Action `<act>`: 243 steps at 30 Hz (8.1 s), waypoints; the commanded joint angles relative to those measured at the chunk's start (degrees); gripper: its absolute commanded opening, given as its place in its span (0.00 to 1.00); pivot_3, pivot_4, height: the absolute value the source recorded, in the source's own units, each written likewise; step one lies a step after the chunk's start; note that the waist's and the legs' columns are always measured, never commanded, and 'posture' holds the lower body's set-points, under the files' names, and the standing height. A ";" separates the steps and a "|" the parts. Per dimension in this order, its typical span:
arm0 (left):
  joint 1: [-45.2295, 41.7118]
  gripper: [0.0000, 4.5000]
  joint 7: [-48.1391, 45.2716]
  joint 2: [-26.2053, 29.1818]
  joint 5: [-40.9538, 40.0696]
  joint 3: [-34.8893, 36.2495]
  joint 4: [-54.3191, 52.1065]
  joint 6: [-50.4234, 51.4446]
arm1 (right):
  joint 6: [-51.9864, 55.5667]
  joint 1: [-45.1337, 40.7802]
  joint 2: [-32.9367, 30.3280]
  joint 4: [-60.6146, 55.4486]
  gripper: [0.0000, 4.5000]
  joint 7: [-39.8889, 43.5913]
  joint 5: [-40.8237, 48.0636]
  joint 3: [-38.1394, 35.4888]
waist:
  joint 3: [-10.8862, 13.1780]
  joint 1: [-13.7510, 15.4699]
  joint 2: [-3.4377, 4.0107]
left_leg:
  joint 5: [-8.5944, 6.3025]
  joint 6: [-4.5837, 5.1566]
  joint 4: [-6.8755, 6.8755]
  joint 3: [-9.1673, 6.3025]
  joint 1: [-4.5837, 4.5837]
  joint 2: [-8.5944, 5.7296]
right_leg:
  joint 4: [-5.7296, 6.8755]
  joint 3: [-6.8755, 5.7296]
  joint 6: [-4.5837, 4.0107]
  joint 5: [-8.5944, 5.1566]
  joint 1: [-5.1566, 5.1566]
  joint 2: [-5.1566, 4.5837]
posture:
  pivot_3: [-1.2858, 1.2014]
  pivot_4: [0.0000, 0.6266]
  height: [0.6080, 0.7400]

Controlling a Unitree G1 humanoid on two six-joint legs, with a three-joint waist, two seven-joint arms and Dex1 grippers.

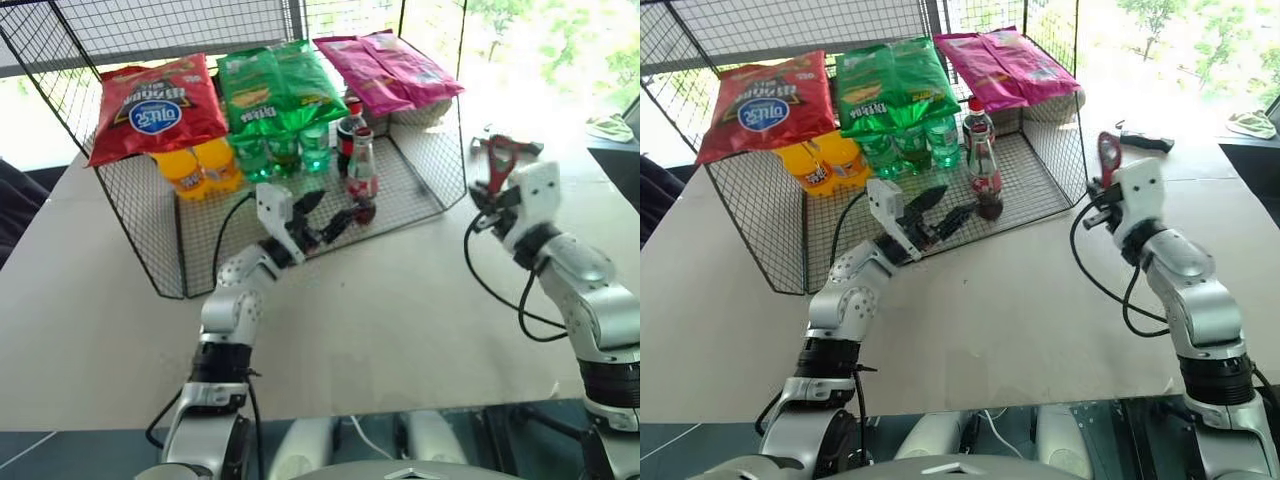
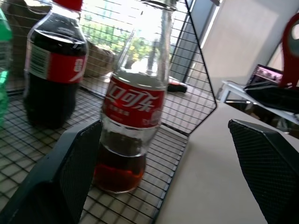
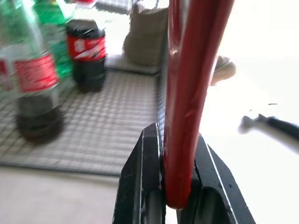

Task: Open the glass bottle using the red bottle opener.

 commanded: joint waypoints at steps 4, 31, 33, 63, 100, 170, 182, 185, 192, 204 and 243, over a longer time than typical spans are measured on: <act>-8.80 0.99 -1.49 -1.95 3.64 -0.25 11.56 -9.00 | -4.29 0.08 2.68 -0.92 0.00 -1.92 -2.94 -2.09 | 0.00 -0.20 0.00 | 0.00 0.00 0.02 0.03 0.01 0.00 | 0.04 0.02 0.00 0.00 0.01 0.15 | 0.52 0.24 1.00; -29.80 0.57 -2.03 -5.10 16.35 -1.52 49.06 -30.09 | -4.49 2.19 6.35 -3.64 0.00 -1.93 -5.20 -2.04 | 0.02 -0.64 -0.04 | 0.00 0.03 0.22 -0.01 -0.02 -0.07 | 0.25 -0.01 0.01 0.00 -0.01 0.23 | 0.52 0.24 1.00; -28.79 0.57 -3.39 -4.97 15.81 -1.33 47.08 -29.84 | -4.56 2.11 6.54 -3.52 0.00 -1.94 -5.35 -2.10 | 0.02 -0.64 -0.04 | 0.00 0.03 0.27 -0.01 -0.02 -0.07 | 0.28 -0.01 0.01 0.00 -0.01 0.23 | 0.52 0.24 1.00; 8.38 0.57 -13.25 6.79 2.31 -8.99 -18.98 3.83 | -7.01 1.34 8.08 -0.58 0.00 -1.00 -6.62 -2.66 | 0.02 -0.58 0.00 | 0.00 0.02 0.37 0.08 -0.20 0.01 | 0.44 0.12 0.00 0.00 -0.28 0.19 | 0.52 0.24 1.00; 12.15 0.69 -12.36 7.34 -0.20 -7.79 -22.16 -3.04 | -9.75 0.11 8.06 3.58 0.00 1.38 -7.11 -1.94 | 0.01 -0.58 0.00 | -0.01 0.02 0.36 0.14 0.02 0.02 | 0.43 0.16 0.00 0.00 -0.03 0.21 | 0.52 0.24 1.00; 12.48 0.37 -12.00 8.74 0.82 -9.48 -17.68 -4.09 | -34.63 -6.05 3.21 4.59 0.00 -5.78 -61.68 24.37 | -0.26 -0.49 -0.13 | 0.00 0.00 0.37 0.11 0.27 0.03 | 0.42 0.12 0.00 -0.01 0.16 0.30 | 0.52 0.24 1.00; 12.89 0.37 -11.91 8.70 0.81 -9.82 -17.97 -3.98 | -36.30 -10.29 -0.50 4.85 0.00 -4.97 -61.47 21.64 | -0.25 -0.38 -0.13 | 0.00 0.00 0.36 0.10 0.24 0.02 | 0.38 0.10 0.00 -0.01 0.16 0.29 | 0.52 0.24 1.00; 12.94 0.37 -11.91 8.69 0.77 -9.89 -18.03 -3.87 | -36.92 -11.86 -1.05 5.58 0.00 -4.53 -60.93 21.47 | -0.24 -0.36 -0.12 | 0.00 0.00 0.36 0.09 0.23 0.02 | 0.37 0.09 0.00 -0.01 0.16 0.28 | 0.52 0.24 1.00; 13.23 0.37 -11.50 8.49 0.69 -10.13 -18.23 -4.03 | -37.44 -14.87 -2.04 7.02 0.00 -4.90 -60.76 20.06 | -0.22 -0.33 -0.11 | 0.00 0.00 0.36 0.09 0.21 0.01 | 0.36 0.09 0.00 -0.01 0.15 0.27 | 0.52 0.24 1.00; 13.21 0.37 -11.39 8.49 0.47 -10.58 -18.00 -4.12 | -40.33 -17.53 -6.24 11.44 0.00 -9.06 -62.63 18.10 | -0.22 -0.26 -0.12 | 0.00 0.00 0.35 0.10 0.20 0.00 | 0.34 0.10 0.00 0.00 0.14 0.25 | 0.52 0.24 1.00; 13.58 0.37 -11.74 9.29 0.63 -10.11 -17.86 -4.04 | -35.13 -8.06 6.70 9.77 0.00 9.23 -54.54 28.54 | -0.43 -0.57 -0.07 | -0.01 0.00 0.28 0.11 0.35 0.06 | 0.34 0.13 0.00 -0.01 0.23 0.31 | 0.52 0.24 1.00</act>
